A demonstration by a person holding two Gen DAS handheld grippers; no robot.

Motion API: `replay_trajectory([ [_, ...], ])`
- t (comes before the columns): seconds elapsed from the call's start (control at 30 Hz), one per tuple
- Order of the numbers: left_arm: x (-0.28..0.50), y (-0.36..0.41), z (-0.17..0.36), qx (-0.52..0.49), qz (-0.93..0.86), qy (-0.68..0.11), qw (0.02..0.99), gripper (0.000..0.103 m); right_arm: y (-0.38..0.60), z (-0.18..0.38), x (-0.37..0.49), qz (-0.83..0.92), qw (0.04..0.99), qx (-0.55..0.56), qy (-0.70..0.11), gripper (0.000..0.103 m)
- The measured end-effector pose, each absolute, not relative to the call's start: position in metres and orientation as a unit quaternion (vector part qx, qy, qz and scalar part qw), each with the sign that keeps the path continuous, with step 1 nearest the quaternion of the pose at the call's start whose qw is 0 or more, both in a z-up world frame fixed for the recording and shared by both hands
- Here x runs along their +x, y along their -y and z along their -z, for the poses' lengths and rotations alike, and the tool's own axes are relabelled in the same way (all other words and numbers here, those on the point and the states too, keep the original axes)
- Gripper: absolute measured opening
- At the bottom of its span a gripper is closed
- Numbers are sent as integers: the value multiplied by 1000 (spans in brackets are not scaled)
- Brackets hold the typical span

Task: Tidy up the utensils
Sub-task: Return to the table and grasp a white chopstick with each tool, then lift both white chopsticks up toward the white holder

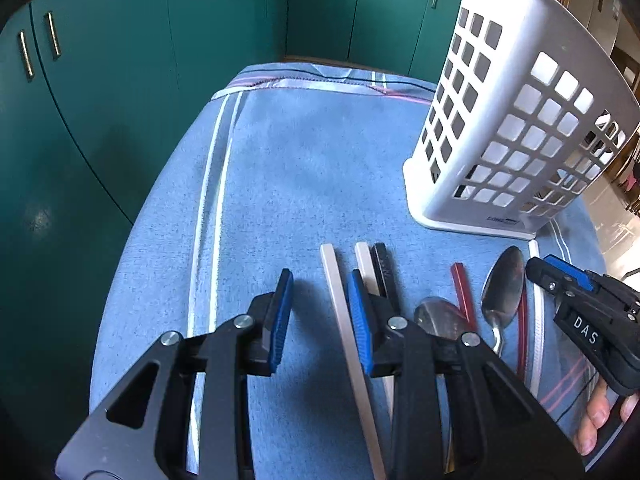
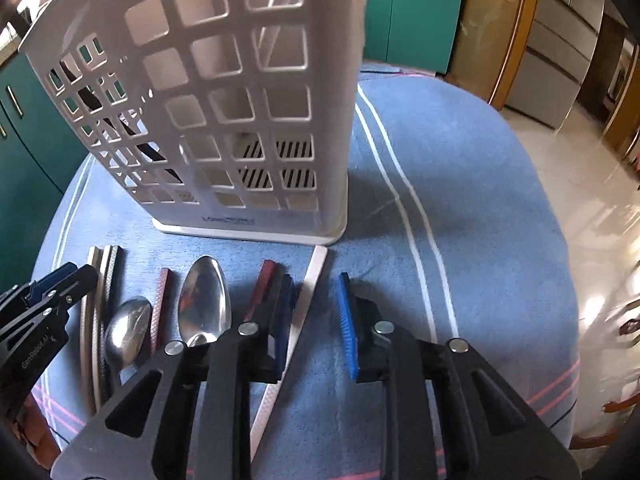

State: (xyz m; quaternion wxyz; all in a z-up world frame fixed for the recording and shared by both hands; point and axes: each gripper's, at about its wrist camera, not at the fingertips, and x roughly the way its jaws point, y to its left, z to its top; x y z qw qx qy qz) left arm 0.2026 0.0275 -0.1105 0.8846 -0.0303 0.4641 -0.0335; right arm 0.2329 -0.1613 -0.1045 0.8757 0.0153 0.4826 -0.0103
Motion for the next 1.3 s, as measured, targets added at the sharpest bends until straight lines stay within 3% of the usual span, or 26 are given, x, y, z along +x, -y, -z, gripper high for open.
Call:
replay_trajectory([
  [0.07,205,-25,111,-21,31,-464,885,26,160,106,233,9,876,13,-481,12],
  [0.17,201,-24,110,-24,38,-467,883,10,164,105,219,3,874,25,-485,8],
  [0.43,167,-30,99,-36,78,-467,880,7,201,105,175,-21,867,49,-495,7],
  [0.5,162,-31,96,-36,82,-462,882,8,204,101,165,-34,869,39,-492,10],
  [0.57,160,-33,94,-35,79,-462,883,11,207,97,160,-31,870,34,-491,20],
  [0.73,167,-34,98,-30,75,-472,878,28,215,92,166,-19,867,26,-497,20],
  [1.3,181,-15,106,8,66,-481,874,28,200,110,187,-6,858,-17,-513,20],
])
